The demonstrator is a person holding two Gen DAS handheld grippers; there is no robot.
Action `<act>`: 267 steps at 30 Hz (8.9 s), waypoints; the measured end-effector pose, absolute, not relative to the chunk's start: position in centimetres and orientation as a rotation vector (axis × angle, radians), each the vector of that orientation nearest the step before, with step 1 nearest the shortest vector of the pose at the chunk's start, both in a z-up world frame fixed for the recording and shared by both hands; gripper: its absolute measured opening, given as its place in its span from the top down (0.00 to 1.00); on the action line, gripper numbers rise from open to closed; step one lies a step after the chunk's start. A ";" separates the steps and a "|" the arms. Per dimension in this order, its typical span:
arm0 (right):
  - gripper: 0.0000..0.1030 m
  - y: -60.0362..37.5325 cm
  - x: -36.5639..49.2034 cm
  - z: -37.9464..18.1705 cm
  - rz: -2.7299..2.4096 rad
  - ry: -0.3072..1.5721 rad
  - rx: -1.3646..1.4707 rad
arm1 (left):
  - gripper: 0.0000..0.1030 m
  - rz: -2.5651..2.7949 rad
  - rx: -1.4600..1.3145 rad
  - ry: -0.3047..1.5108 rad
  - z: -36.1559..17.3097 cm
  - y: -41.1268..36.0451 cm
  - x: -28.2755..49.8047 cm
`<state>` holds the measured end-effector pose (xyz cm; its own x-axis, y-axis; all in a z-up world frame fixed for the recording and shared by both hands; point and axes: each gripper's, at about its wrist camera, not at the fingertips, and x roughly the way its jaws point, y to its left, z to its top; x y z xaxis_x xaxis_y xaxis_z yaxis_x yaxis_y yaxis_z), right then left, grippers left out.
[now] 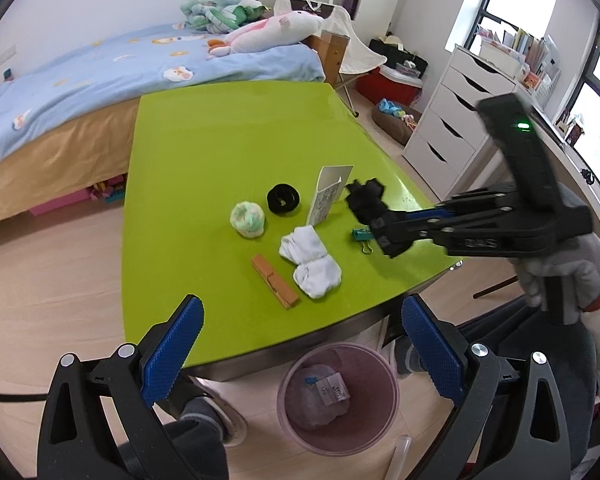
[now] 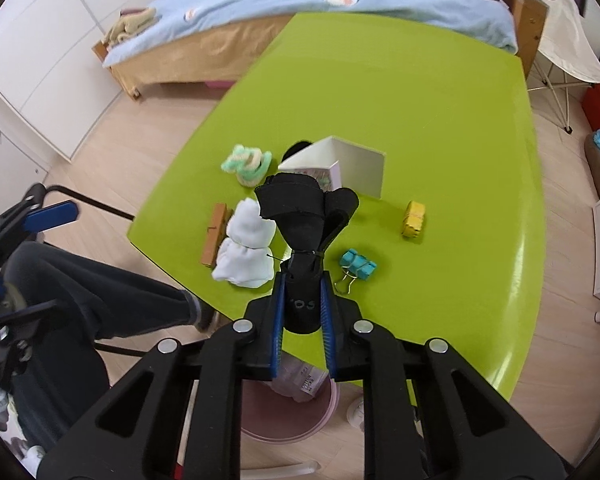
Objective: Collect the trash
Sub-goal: 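Close the right gripper on the black socks and lift them, then grasp the green-white sock roll with the left gripper, then carry both items over the wastebasket and open both grippers to drop them, then move the right gripper back toward the blue binder clip on the table, then close the right gripper on the blue binder clip, then reach the left gripper to the wooden clothespin and close on it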
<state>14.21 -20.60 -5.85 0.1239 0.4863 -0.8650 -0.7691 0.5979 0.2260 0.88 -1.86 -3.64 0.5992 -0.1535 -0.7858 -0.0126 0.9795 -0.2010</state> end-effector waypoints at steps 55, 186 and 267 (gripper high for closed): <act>0.85 -24.1 14.2 -5.3 0.890 1.092 -0.226 | 0.74 -0.048 -0.145 1.196 -10.1 2.3 14.8; 0.03 -25.4 7.7 -2.8 0.876 0.945 -0.338 | 0.07 -0.119 -0.179 0.923 -3.6 -3.7 -1.1; 0.99 -21.9 15.9 -6.7 0.880 1.106 -0.382 | 0.33 0.239 -0.326 1.310 -13.3 1.4 10.6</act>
<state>15.85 -21.94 -6.66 0.1672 0.4215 -0.8913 -0.7735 0.6166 0.1464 10.59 1.40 -13.31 0.2441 -0.0112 -0.9697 -0.3534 0.9301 -0.0997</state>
